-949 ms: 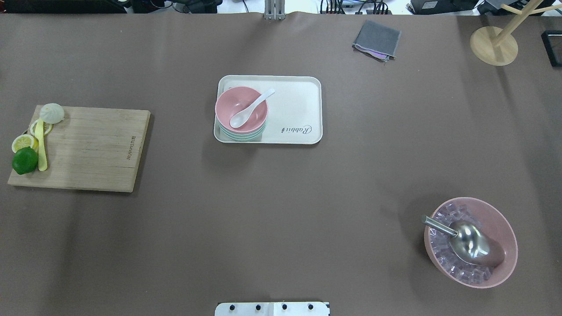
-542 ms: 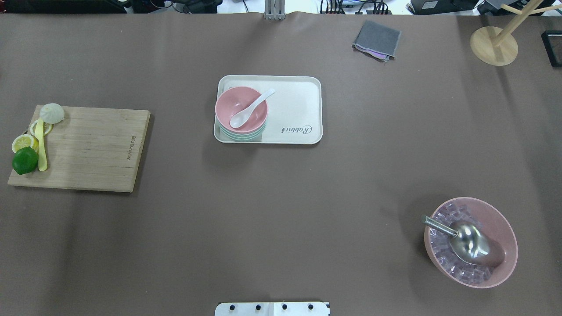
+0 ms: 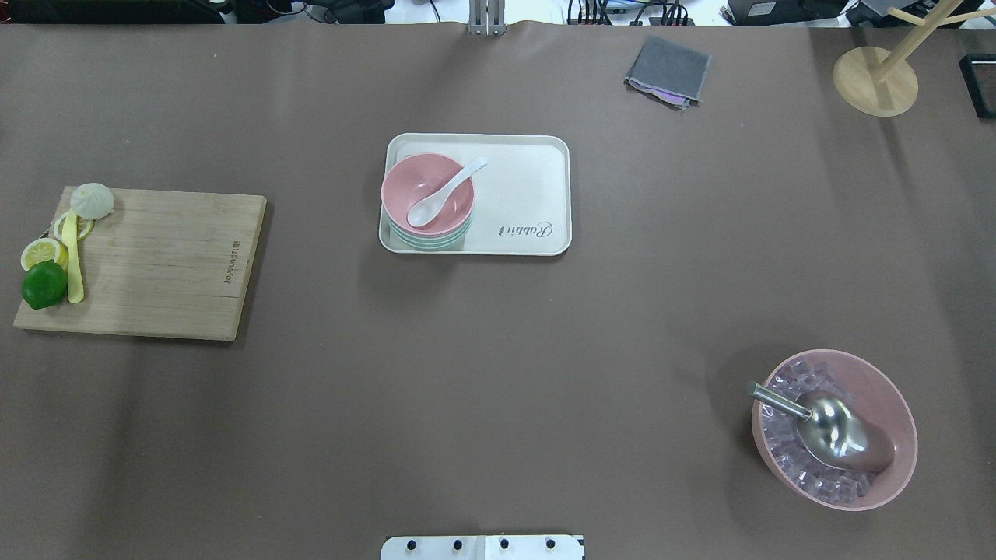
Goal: Stack pink bowl on green and place spoon
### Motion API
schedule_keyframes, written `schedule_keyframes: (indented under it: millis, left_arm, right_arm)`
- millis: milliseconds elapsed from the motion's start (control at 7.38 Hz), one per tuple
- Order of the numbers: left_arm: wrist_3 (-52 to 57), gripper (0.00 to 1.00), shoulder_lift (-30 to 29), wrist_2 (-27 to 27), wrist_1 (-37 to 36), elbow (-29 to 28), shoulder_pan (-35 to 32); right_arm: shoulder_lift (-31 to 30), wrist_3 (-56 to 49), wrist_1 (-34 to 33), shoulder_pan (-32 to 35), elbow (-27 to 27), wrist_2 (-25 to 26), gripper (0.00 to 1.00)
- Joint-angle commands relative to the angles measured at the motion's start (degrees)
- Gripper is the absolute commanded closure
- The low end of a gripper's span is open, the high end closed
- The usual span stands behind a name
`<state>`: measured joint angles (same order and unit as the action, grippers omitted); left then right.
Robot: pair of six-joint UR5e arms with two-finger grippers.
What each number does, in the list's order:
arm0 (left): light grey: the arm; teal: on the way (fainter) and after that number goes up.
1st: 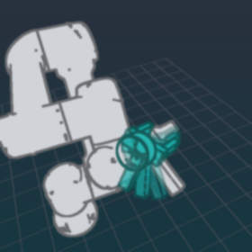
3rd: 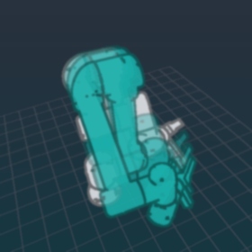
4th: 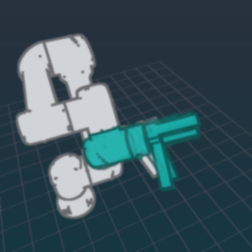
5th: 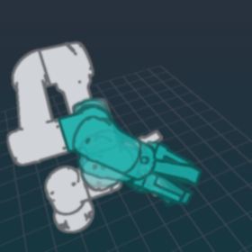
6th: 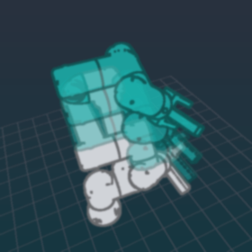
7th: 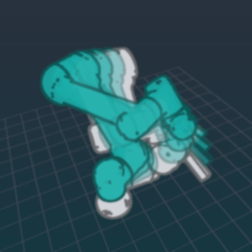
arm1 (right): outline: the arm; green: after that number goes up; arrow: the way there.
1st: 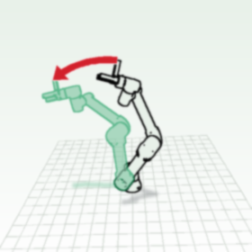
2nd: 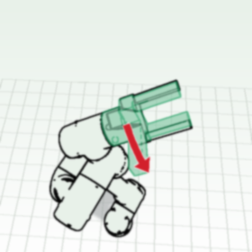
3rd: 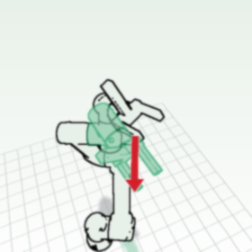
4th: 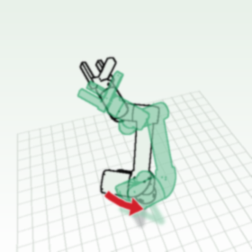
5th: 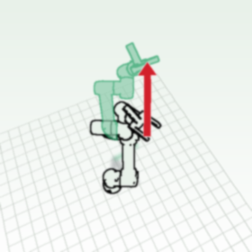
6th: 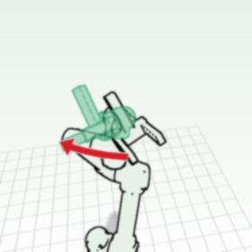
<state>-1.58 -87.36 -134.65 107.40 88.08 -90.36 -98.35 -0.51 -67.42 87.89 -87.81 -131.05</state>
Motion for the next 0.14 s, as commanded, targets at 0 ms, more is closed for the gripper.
schedule_keyframes:
  millis: [0]
  left_arm:
    - [0.0,0.02,0.0,0.0,0.0,0.0,0.0]
  right_arm:
    - [0.0,0.1,0.0,0.0,0.1,0.0,0.0]
